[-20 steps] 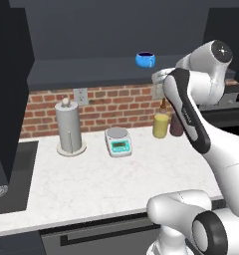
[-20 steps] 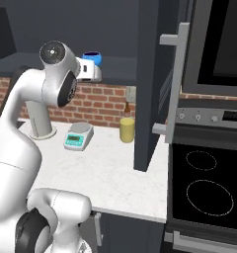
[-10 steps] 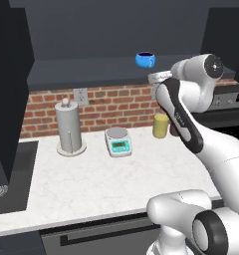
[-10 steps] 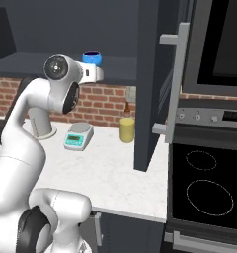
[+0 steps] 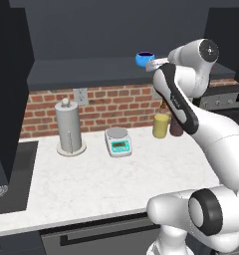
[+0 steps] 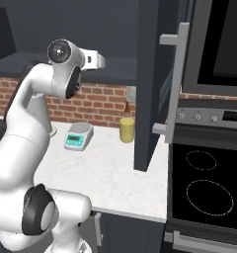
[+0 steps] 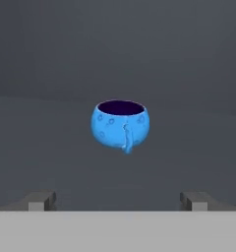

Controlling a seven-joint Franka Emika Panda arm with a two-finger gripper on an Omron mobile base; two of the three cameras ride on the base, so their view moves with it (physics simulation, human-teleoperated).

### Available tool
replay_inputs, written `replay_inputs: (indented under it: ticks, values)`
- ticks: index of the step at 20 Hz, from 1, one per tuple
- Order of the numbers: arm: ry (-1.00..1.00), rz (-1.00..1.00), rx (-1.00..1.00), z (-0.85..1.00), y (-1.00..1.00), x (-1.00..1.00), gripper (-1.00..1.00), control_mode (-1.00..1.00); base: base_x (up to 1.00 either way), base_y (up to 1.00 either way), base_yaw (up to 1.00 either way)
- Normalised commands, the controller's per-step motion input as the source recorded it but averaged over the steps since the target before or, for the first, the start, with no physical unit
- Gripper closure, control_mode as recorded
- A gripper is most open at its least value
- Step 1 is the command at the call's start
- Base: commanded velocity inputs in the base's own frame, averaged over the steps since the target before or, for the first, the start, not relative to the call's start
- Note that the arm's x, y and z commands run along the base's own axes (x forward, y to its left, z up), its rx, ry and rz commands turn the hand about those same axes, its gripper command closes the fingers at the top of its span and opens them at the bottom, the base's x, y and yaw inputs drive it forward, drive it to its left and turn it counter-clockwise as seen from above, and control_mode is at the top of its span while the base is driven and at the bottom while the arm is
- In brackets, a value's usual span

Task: Gather all objects into one cabinet and sort the glasses and bowls to opposite sides.

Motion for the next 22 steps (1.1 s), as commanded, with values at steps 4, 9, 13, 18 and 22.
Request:
replay_inputs:
  ticks: [4,9,13,18,22]
  values:
    - [0.02,0.0,0.0,0.14,-0.01,0.24,-1.0,-1.0,0.0,0.0,0.0]
    - [0.0,0.0,0.0,0.0,0.0,0.24,-1.0,-1.0,0.0,0.0,0.0]
    - [-0.03,0.0,0.0,-0.06,0.0,0.2,-1.0,-1.0,0.0,0.0,0.0]
    - [-0.02,0.0,0.0,-0.08,0.0,0.16,-1.0,-1.0,0.0,0.0,0.0]
    - [0.0,0.0,0.0,0.0,0.0,0.16,-1.0,-1.0,0.0,0.0,0.0]
